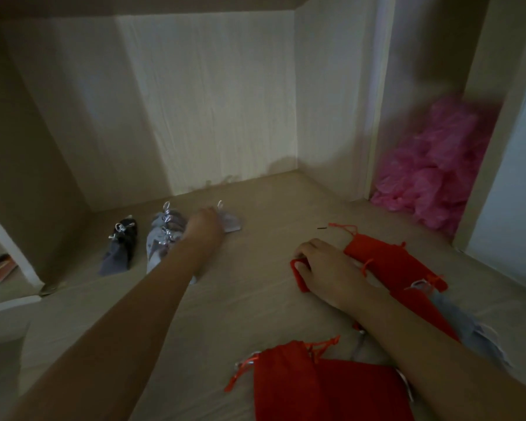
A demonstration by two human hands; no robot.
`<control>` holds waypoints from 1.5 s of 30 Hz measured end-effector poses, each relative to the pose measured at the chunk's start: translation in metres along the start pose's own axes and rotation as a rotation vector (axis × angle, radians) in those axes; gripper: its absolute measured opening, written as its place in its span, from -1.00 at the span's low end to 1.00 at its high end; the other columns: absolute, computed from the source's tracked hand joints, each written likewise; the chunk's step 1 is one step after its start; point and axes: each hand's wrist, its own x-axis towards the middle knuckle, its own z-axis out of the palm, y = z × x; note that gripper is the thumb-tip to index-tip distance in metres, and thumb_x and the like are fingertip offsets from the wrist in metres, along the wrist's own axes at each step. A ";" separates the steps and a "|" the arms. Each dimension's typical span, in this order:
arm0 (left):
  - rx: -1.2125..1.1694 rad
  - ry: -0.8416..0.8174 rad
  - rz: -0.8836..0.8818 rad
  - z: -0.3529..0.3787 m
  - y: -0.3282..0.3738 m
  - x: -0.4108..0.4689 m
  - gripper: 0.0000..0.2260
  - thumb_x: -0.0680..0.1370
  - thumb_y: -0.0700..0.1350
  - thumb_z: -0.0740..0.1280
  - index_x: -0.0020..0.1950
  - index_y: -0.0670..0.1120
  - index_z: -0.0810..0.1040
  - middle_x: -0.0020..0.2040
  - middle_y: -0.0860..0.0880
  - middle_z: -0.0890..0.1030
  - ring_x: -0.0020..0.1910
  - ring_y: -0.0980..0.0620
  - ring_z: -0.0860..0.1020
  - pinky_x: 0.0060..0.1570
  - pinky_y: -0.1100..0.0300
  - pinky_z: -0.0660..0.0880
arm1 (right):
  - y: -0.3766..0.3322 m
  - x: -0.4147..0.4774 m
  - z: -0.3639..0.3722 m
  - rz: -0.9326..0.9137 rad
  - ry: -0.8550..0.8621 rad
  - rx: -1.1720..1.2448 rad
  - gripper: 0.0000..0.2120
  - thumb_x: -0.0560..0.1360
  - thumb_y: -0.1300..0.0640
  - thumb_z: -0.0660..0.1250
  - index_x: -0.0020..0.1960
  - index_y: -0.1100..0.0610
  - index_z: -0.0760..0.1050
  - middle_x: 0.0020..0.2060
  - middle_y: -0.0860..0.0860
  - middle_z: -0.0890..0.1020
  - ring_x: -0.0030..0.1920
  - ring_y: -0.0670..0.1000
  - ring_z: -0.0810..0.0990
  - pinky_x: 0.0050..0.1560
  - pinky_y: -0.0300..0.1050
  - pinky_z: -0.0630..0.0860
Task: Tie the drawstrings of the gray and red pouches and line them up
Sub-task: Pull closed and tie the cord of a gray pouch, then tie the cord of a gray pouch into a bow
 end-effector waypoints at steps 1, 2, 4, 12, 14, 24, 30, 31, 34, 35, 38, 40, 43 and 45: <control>-0.009 -0.056 0.033 0.007 0.002 0.000 -0.71 0.62 -0.21 0.14 0.29 -0.28 0.43 0.30 -0.21 0.47 0.28 -0.14 0.43 0.21 0.18 0.29 | -0.001 0.000 0.000 -0.003 0.005 -0.005 -0.72 0.60 0.03 0.13 0.25 0.10 0.41 0.20 0.04 0.47 0.21 0.04 0.43 0.22 -0.04 0.41; 0.017 -0.138 0.054 0.014 0.004 0.000 -0.70 0.62 -0.17 0.14 0.28 -0.29 0.44 0.31 -0.20 0.47 0.29 -0.13 0.42 0.23 0.19 0.24 | -0.001 0.000 0.001 -0.007 0.010 -0.011 -0.73 0.60 0.03 0.13 0.24 0.10 0.41 0.19 0.04 0.47 0.20 0.04 0.43 0.22 -0.05 0.40; 0.036 -0.212 0.087 0.024 0.003 0.005 -0.64 0.63 -0.06 0.13 0.25 -0.31 0.44 0.29 -0.23 0.47 0.28 -0.14 0.41 0.22 0.19 0.24 | -0.001 0.001 0.002 -0.011 0.022 -0.013 -0.73 0.60 0.03 0.13 0.23 0.10 0.42 0.19 0.03 0.48 0.20 0.04 0.43 0.21 -0.05 0.40; 0.037 -0.272 -0.002 0.024 -0.005 0.027 -0.55 0.68 -0.01 -0.09 0.46 -0.23 0.24 0.44 -0.30 0.28 0.41 -0.22 0.27 0.38 0.09 0.15 | -0.002 0.000 -0.002 -0.008 0.002 0.008 -0.69 0.61 0.04 0.11 0.32 0.10 0.36 0.25 0.02 0.44 0.25 0.02 0.40 0.26 -0.11 0.37; -0.035 -0.242 -0.001 0.024 -0.007 0.031 -0.56 0.67 -0.01 -0.06 0.41 -0.26 0.30 0.39 -0.31 0.34 0.37 -0.23 0.32 0.32 0.11 0.20 | -0.002 0.000 -0.003 -0.008 -0.001 0.008 -0.69 0.62 0.04 0.10 0.32 0.10 0.36 0.26 0.02 0.44 0.25 0.02 0.40 0.25 -0.11 0.37; -0.116 -0.198 0.096 0.016 -0.008 0.016 -0.61 0.64 0.01 0.08 0.08 -0.27 0.53 0.06 -0.27 0.53 0.18 -0.20 0.47 0.05 0.18 0.27 | -0.001 -0.001 -0.004 -0.009 -0.031 0.013 -0.72 0.60 0.05 0.15 0.25 0.13 0.41 0.21 0.06 0.47 0.22 0.06 0.44 0.22 -0.08 0.38; -0.227 -0.327 0.276 -0.020 0.025 -0.067 -0.75 0.51 -0.02 0.38 0.12 -0.10 0.60 0.02 0.05 0.60 -0.07 0.18 0.53 -0.21 0.51 0.34 | 0.000 -0.001 -0.015 0.019 -0.093 0.133 -0.77 0.56 0.10 0.24 0.17 0.14 0.52 0.16 0.09 0.55 0.19 0.08 0.50 0.20 -0.12 0.38; -0.273 -0.380 0.312 -0.027 0.030 -0.090 -0.79 0.48 -0.02 0.42 0.05 -0.09 0.63 -0.05 0.07 0.62 -0.16 0.22 0.53 -0.22 0.52 0.37 | -0.001 -0.002 -0.019 0.025 -0.113 0.164 -0.77 0.55 0.12 0.26 0.16 0.15 0.54 0.15 0.08 0.58 0.18 0.07 0.51 0.16 -0.17 0.38; -0.372 -0.484 0.338 -0.042 0.030 -0.150 -0.74 0.32 0.06 0.53 -0.09 0.00 0.60 -0.14 0.06 0.62 -0.24 0.22 0.52 -0.18 0.35 0.45 | -0.008 -0.003 -0.034 0.014 -0.185 0.268 -0.82 0.48 0.15 0.37 0.06 0.16 0.61 0.05 0.06 0.64 0.04 -0.01 0.56 -0.01 -0.24 0.39; -0.365 -0.526 0.329 -0.046 0.029 -0.167 -0.69 0.27 0.10 0.55 -0.09 0.05 0.57 -0.15 0.09 0.60 -0.25 0.25 0.51 -0.20 0.36 0.44 | -0.012 -0.003 -0.040 -0.003 -0.213 0.298 -0.84 0.44 0.14 0.42 0.01 0.15 0.62 0.00 0.06 0.66 -0.03 -0.05 0.56 -0.05 -0.24 0.39; -0.194 -0.555 0.339 -0.046 0.023 -0.206 -0.52 0.22 0.19 0.54 0.06 0.15 0.48 -0.08 0.18 0.53 -0.18 0.30 0.50 -0.24 0.45 0.39 | -0.031 -0.016 -0.064 -0.105 -0.416 0.267 -0.79 0.37 0.02 0.50 -0.07 0.11 0.62 -0.16 0.01 0.63 -0.15 -0.07 0.53 -0.11 -0.19 0.41; -0.173 -0.495 0.341 -0.040 0.019 -0.215 -0.51 0.27 0.16 0.54 0.13 0.15 0.47 -0.04 0.16 0.50 -0.14 0.26 0.48 -0.24 0.45 0.36 | -0.048 -0.026 -0.077 -0.168 -0.631 0.150 -0.65 0.34 -0.07 0.51 0.03 0.08 0.57 -0.10 -0.02 0.63 -0.10 -0.02 0.57 -0.05 -0.16 0.46; -0.329 -0.392 0.250 -0.032 0.014 -0.214 -0.59 0.30 0.02 0.55 0.08 0.08 0.50 -0.04 0.11 0.54 -0.16 0.21 0.50 -0.26 0.43 0.39 | -0.070 -0.036 -0.076 -0.171 -0.852 -0.038 -0.39 0.27 -0.17 0.53 0.18 0.12 0.47 0.07 0.09 0.62 0.09 0.09 0.60 0.13 -0.05 0.51; -0.400 -0.277 0.189 -0.028 0.010 -0.216 -0.58 0.29 -0.03 0.57 0.00 0.13 0.43 0.00 0.10 0.50 -0.20 0.19 0.51 -0.28 0.41 0.40 | -0.078 -0.039 -0.066 -0.205 -0.879 -0.135 -0.35 0.27 -0.12 0.55 0.21 0.21 0.47 0.12 0.18 0.60 0.12 0.17 0.58 0.11 0.01 0.53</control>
